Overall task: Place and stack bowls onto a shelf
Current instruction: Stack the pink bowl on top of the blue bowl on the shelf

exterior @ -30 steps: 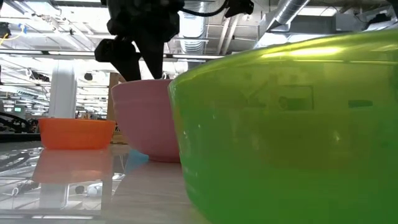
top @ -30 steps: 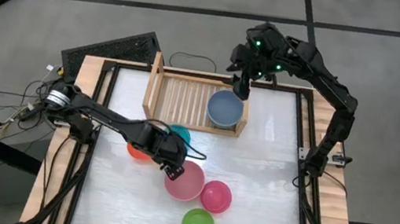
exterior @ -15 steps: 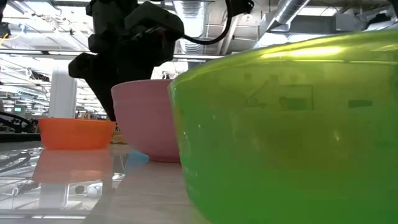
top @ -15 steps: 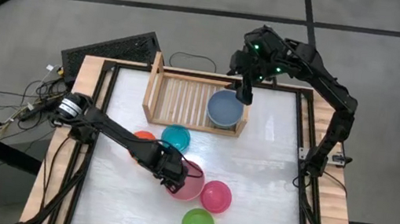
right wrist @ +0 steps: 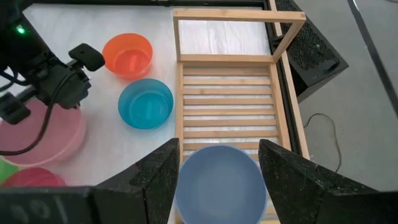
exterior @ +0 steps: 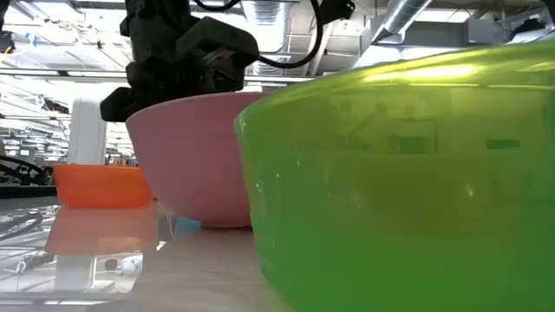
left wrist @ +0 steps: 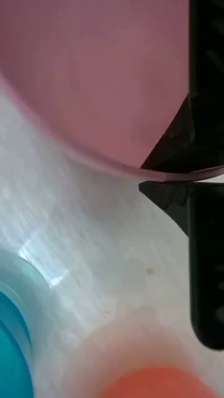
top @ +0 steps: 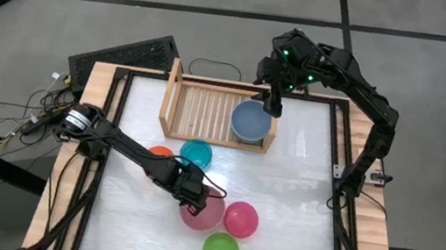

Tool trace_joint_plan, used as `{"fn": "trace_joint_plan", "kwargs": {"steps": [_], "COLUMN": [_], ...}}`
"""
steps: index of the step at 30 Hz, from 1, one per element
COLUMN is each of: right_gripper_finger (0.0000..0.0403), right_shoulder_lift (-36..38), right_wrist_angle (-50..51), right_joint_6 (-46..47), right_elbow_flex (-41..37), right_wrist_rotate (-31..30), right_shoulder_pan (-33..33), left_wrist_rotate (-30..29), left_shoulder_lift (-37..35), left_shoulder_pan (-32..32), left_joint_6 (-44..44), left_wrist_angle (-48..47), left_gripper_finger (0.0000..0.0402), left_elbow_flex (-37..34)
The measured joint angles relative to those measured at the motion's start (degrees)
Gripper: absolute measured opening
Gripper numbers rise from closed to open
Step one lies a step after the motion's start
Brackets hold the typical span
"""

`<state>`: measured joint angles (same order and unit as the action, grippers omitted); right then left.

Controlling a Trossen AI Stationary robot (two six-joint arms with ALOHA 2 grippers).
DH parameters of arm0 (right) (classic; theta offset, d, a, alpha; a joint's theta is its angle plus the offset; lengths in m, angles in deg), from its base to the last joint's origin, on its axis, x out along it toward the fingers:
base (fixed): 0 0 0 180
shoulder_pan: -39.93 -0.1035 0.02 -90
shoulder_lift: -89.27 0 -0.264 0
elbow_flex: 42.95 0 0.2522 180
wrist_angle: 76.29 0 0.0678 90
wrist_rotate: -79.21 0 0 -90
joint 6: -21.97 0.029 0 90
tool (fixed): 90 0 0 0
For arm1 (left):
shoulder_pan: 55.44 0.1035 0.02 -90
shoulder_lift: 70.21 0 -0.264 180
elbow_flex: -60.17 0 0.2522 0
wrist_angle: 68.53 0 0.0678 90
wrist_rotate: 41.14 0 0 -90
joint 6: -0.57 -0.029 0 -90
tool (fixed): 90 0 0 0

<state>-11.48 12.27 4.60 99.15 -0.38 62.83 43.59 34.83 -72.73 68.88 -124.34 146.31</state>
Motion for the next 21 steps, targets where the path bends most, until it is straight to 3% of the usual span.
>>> {"fn": "trace_joint_plan", "kwargs": {"steps": [6, 13, 16, 21], "right_gripper_finger": [0.0244, 0.0244, 0.0244, 0.0244], "right_shoulder_lift": [0.0, 0.0, 0.0, 0.0], "right_wrist_angle": [1.6, 2.7, 2.8, 2.8], "right_joint_6": [1.3, 3.8, 4.1, 6.9], "right_elbow_flex": [0.0, 0.0, 0.0, 0.0], "right_wrist_rotate": [0.0, 0.0, 0.0, 0.0], "right_shoulder_pan": [0.0, 0.0, 0.0, -0.2], "left_wrist_rotate": [-3.2, -6.7, -12.1, -26.7], "left_shoulder_lift": [-0.3, -0.4, -0.4, -0.4], "left_shoulder_pan": [0.0, 0.0, 0.0, 0.0], "left_joint_6": [0.8, -2.9, -4.8, -4.7], "left_wrist_angle": [-3.2, -12.8, -21.5, -37.1], "left_gripper_finger": [0.0, 0.0, 0.0, 0.0], "left_elbow_flex": [2.9, 12.0, 17.3, 26.9]}}
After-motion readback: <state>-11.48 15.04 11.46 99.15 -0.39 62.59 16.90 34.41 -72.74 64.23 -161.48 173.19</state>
